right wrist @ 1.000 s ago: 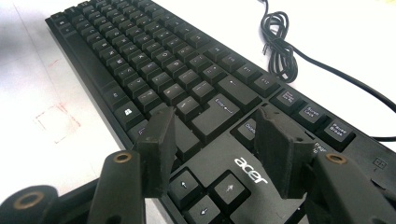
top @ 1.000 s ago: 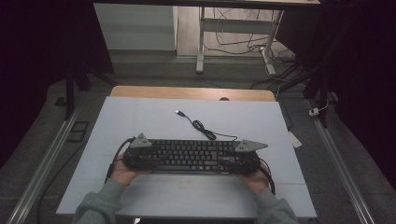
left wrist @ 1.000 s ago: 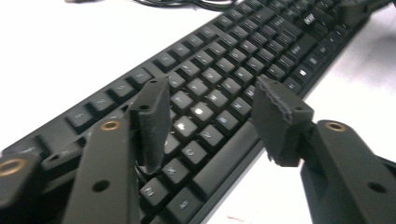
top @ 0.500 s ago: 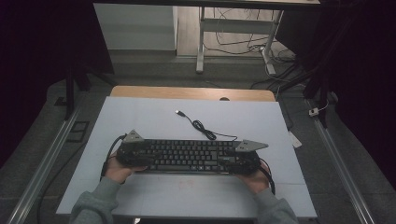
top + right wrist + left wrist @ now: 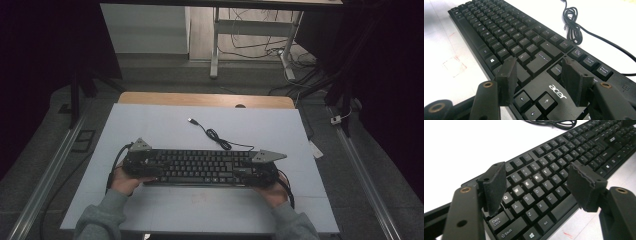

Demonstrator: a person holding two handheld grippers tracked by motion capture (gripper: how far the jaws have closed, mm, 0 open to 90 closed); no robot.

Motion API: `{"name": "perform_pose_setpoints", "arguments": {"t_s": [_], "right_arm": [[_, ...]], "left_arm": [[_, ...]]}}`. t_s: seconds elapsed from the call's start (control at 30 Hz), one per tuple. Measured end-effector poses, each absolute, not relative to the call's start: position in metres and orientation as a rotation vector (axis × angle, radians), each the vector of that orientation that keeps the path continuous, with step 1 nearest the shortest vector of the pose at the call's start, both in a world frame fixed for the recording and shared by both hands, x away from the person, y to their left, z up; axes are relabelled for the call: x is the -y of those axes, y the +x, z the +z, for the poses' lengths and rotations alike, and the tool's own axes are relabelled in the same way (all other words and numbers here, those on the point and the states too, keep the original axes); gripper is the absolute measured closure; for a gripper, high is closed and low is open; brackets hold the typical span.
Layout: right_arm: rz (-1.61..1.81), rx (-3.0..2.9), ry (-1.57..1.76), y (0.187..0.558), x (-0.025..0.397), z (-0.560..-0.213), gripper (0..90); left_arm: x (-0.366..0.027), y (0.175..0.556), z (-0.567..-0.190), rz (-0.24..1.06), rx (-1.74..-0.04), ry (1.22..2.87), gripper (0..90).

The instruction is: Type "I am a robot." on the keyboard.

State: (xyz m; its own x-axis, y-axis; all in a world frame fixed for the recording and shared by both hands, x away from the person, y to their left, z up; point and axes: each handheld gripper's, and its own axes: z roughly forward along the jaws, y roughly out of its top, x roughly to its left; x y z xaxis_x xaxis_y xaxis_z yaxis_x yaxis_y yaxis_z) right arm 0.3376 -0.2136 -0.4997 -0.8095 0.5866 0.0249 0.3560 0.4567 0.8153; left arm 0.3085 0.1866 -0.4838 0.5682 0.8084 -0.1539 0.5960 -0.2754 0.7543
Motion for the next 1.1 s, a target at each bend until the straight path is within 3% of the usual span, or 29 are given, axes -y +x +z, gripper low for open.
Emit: {"name": "perform_pose_setpoints", "arguments": {"t_s": [0.37, 0.6, 0.63, 0.73, 0.77, 0.9, 1.1], "right_arm": [[1.274, -2.450, 0.812, 0.338, 0.213, -0.500, 46.7], [1.267, -2.455, 0.815, 0.338, 0.213, -0.501, 46.6], [1.264, -2.456, 0.815, 0.338, 0.213, -0.501, 46.5], [1.253, -2.457, 0.814, 0.338, 0.213, -0.501, 46.6], [1.253, -2.457, 0.813, 0.338, 0.213, -0.501, 46.5], [1.255, -2.460, 0.814, 0.338, 0.213, -0.501, 46.5], [1.256, -2.464, 0.813, 0.339, 0.213, -0.502, 46.5]], "left_arm": [[-0.194, 0.311, -0.488, 0.349, -1.168, 1.985, 41.4], [-0.196, 0.312, -0.493, 0.339, -1.165, 2.007, 57.7], [-0.196, 0.312, -0.494, 0.337, -1.163, 2.010, 64.9], [-0.196, 0.312, -0.496, 0.331, -1.159, 2.024, 72.3], [-0.196, 0.313, -0.497, 0.330, -1.158, 2.031, 78.4], [-0.194, 0.314, -0.501, 0.318, -1.159, 2.059, 86.9], [-0.191, 0.315, -0.506, 0.324, -1.158, 2.098, 88.5]]}}
